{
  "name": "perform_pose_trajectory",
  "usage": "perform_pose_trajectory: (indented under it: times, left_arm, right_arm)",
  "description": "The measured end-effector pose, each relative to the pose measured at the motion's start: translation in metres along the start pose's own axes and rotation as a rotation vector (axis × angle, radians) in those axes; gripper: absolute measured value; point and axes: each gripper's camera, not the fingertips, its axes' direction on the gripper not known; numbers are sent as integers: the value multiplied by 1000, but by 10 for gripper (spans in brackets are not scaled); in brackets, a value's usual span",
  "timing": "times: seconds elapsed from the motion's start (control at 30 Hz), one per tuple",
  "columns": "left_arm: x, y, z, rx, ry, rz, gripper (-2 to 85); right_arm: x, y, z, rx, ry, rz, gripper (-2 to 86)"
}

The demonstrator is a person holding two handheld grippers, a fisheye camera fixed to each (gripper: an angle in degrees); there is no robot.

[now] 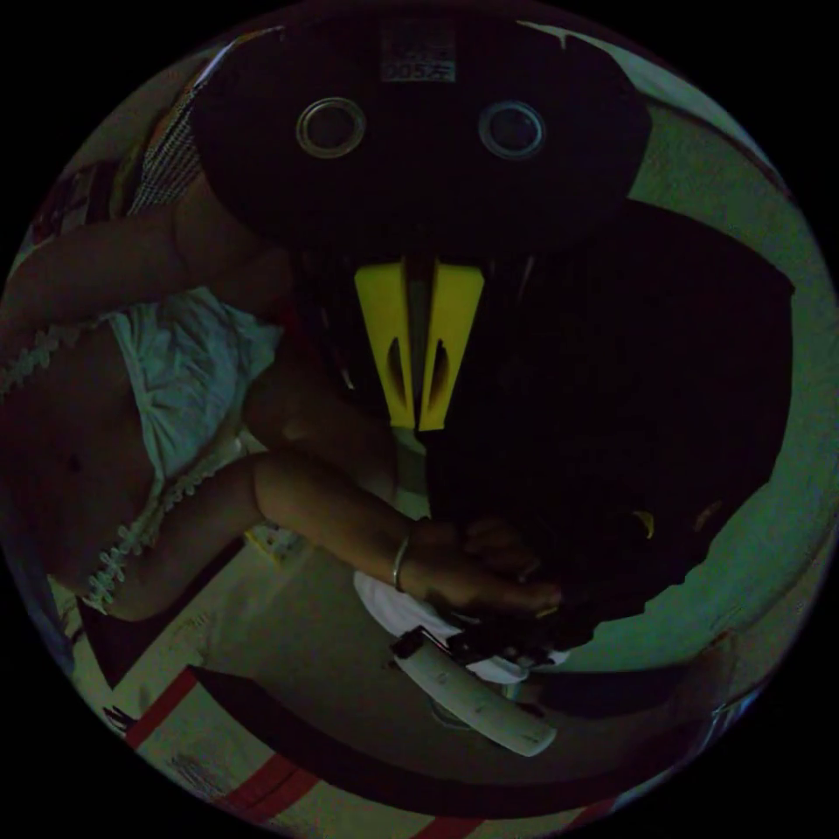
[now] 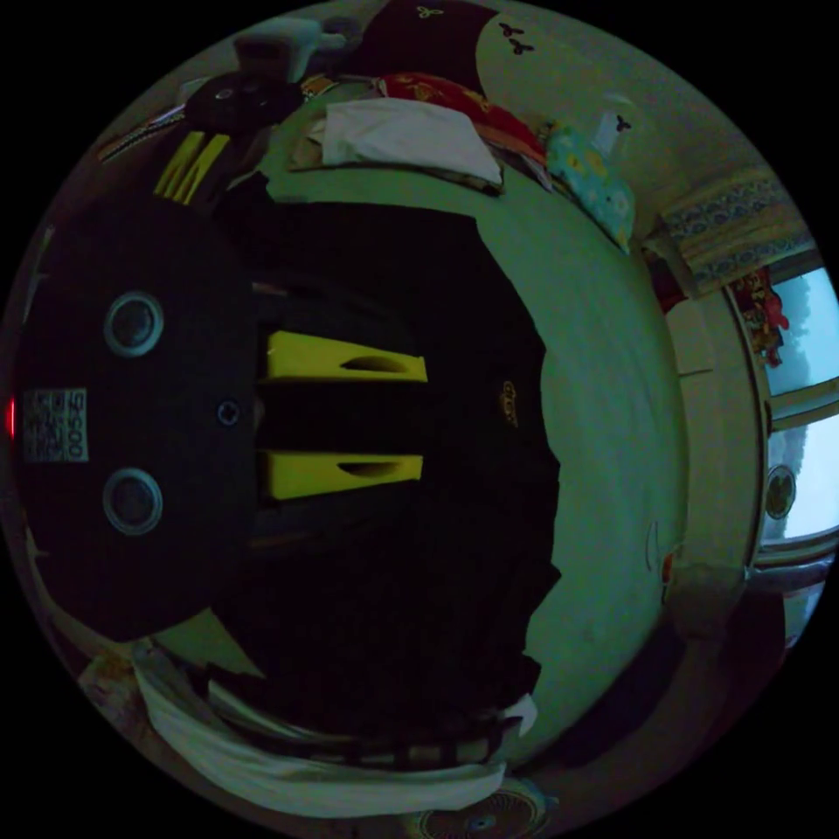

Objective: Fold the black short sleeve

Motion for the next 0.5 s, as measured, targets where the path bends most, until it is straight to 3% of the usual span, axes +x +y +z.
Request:
perform_pose_trajectory:
  times: [0.13, 0.5]
  left_arm:
    - [-4, 0, -2, -1, -37, -28, 6]
    - [-30, 30, -50, 336, -448, -448, 7]
  right_arm:
    - [-6, -2, 4, -60, -23, -4, 0]
    - [-50, 6, -8, -17, 56, -102, -16]
